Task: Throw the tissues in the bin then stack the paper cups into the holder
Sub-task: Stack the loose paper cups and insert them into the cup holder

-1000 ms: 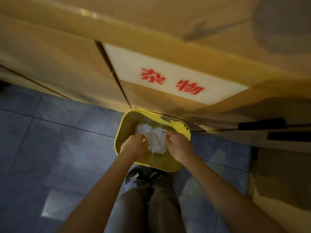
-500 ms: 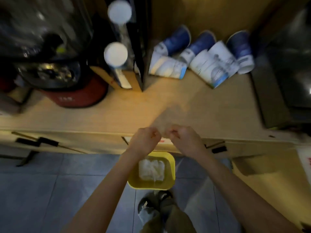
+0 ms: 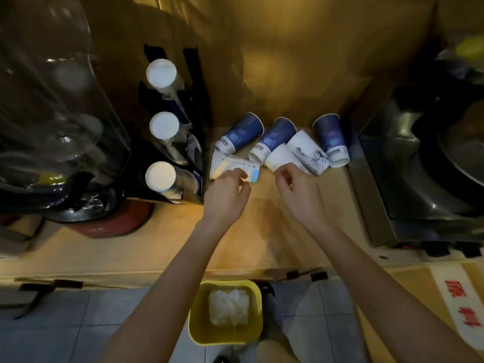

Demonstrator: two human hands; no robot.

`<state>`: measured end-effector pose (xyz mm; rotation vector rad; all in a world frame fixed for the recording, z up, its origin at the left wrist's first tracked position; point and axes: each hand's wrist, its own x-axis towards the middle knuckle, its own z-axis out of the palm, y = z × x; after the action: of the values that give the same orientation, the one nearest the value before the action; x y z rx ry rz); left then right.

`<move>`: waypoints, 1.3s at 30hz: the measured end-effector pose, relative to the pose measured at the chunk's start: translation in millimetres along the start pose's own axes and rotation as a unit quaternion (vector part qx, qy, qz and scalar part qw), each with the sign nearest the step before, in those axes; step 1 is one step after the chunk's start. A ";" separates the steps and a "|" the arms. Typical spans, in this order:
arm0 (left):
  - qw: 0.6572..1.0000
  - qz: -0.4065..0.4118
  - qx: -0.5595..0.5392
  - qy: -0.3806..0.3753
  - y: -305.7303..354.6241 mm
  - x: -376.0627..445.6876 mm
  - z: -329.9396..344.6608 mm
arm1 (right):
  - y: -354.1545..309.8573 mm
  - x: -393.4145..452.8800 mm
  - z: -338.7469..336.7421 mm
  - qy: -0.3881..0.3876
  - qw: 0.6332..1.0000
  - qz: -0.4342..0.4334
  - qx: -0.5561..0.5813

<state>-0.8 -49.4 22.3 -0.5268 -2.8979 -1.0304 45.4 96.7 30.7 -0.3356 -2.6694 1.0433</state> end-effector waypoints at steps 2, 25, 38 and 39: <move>1.000 -0.002 0.012 0.012 -1.0 11.4 15.2 | 16.5 16.5 3.9 0.010 1.000 0.009 0.010; 0.907 -0.010 0.391 -0.157 -46.1 94.4 108.9 | 144.3 87.1 66.0 -0.113 0.969 0.053 -0.213; 0.906 -0.006 0.401 -0.138 -55.0 75.6 111.5 | 132.5 82.3 36.1 -0.053 0.966 0.123 0.221; 0.907 0.000 0.397 -0.142 -55.9 76.4 109.8 | 131.3 79.7 36.3 -0.050 0.961 0.130 0.239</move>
<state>-80.6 1.2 -87.6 -0.6379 -3.1744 0.3053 -25.4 192.1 -73.3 -0.5507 -2.3864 1.7776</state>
